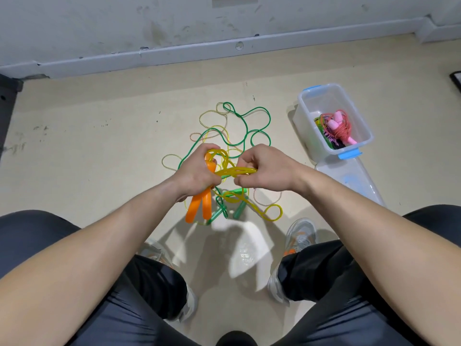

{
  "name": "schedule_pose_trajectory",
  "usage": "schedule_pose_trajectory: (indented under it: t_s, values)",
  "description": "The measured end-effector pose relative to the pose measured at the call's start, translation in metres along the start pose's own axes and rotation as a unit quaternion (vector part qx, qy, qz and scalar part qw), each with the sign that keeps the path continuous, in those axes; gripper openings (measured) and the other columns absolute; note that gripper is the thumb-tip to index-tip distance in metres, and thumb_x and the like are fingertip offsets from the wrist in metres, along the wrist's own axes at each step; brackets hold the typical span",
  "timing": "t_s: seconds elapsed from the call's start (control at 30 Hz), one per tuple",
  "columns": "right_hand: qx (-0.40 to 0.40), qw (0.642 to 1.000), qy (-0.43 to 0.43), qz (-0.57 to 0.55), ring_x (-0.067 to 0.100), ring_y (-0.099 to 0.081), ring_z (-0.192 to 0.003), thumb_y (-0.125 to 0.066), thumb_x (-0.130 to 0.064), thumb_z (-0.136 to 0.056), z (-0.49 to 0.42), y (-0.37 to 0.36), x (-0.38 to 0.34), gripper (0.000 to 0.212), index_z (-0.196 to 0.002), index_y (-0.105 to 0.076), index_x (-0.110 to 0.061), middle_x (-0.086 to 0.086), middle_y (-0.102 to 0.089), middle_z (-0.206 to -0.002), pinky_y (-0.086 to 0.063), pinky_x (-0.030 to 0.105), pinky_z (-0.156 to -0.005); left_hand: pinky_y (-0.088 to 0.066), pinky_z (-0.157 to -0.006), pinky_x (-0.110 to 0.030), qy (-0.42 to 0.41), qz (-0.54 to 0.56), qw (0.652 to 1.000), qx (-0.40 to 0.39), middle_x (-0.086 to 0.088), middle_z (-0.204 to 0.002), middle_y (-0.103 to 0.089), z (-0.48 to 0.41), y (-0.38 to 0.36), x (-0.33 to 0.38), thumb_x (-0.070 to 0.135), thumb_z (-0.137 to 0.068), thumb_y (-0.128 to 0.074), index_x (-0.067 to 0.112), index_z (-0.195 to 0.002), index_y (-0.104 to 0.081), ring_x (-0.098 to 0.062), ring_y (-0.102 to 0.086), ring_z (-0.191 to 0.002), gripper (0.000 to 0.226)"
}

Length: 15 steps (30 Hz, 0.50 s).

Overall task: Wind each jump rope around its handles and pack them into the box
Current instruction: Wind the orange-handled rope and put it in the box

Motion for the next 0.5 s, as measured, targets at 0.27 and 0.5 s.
schedule_pose_trajectory:
  t_s: [0.27,0.5]
  values:
    - [-0.17,0.983,-0.075,-0.009,0.015,-0.044,-0.046,-0.076,-0.033,-0.082,0.007,0.0,0.003,0.031,-0.072,-0.059,-0.009,-0.001,-0.049,-0.053,-0.035,0.026,-0.052,-0.055,-0.077,-0.045,0.013,-0.048,0.998,0.033,-0.013,-0.108,-0.063,-0.006,0.015,-0.008,0.007,-0.068,-0.075,0.035,-0.133,-0.046,-0.026,-0.059,-0.081,0.077]
    - [-0.182,0.95,-0.045,-0.248,0.017,-0.044,-0.049,-0.069,-0.034,-0.082,0.011,0.004,-0.001,0.048,-0.104,-0.058,0.007,0.003,-0.045,-0.057,-0.042,0.033,-0.058,-0.056,-0.082,-0.046,0.034,-0.047,0.991,0.117,-0.011,-0.11,-0.062,-0.014,0.037,-0.014,0.003,-0.071,-0.075,0.033,-0.134,-0.047,-0.032,-0.062,-0.098,0.075]
Point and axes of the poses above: each hand's wrist, its own z-axis away from the middle knuckle, its own y-axis out of the back of the hand, x = y × z, the point moved 2 cm from there along -z, towards the middle knuckle
